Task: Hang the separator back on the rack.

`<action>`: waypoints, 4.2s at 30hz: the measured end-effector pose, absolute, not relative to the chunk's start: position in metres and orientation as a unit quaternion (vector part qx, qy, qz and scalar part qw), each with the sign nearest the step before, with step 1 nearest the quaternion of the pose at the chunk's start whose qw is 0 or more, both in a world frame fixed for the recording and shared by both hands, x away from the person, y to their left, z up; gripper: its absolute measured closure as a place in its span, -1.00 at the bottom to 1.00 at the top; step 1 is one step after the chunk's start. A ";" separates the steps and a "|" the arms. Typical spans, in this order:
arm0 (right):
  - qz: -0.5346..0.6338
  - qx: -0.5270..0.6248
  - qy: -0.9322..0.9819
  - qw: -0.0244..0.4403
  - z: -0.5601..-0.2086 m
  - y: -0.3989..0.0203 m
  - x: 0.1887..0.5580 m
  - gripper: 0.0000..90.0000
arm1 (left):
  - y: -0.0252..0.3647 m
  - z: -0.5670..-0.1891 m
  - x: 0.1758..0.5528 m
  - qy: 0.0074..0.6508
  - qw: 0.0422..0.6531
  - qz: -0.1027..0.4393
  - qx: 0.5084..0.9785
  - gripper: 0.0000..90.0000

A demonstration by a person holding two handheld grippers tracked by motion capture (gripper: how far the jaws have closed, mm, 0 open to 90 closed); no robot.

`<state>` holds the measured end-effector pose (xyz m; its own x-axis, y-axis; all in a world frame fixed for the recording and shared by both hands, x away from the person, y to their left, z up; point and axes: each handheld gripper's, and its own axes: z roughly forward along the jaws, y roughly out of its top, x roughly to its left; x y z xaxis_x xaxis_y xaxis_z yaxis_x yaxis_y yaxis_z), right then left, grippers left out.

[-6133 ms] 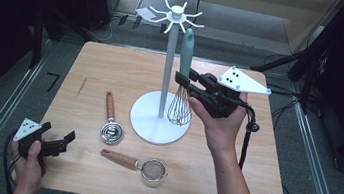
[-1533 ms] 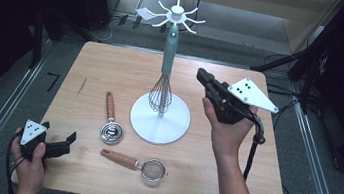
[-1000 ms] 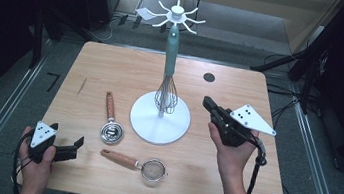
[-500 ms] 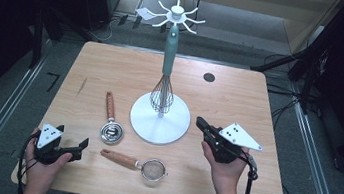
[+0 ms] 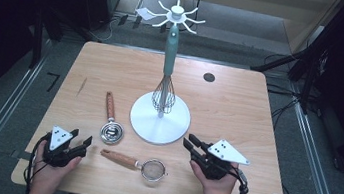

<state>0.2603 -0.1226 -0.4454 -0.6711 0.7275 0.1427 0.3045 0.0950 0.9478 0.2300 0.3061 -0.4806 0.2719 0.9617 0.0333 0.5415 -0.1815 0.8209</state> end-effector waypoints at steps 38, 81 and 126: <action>0.450 0.370 0.808 0.090 -0.500 -0.064 0.239 0.46 | 0.272 -0.487 0.230 0.511 0.350 0.181 0.764 0.86; 0.399 0.289 0.865 0.096 -0.447 -0.100 0.261 0.21 | 0.257 -0.480 0.224 0.490 0.394 0.191 0.754 0.34; 0.169 0.176 0.968 -0.049 -0.445 -0.001 0.289 0.30 | 0.352 -0.482 0.222 0.575 0.368 0.242 0.690 -1.00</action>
<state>0.2889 -0.0005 -0.4450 -0.9329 0.3251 0.1550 0.3584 0.8806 0.3099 0.2224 0.3524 -0.4822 0.2228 0.9707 -0.0902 0.6145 -0.0680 0.7860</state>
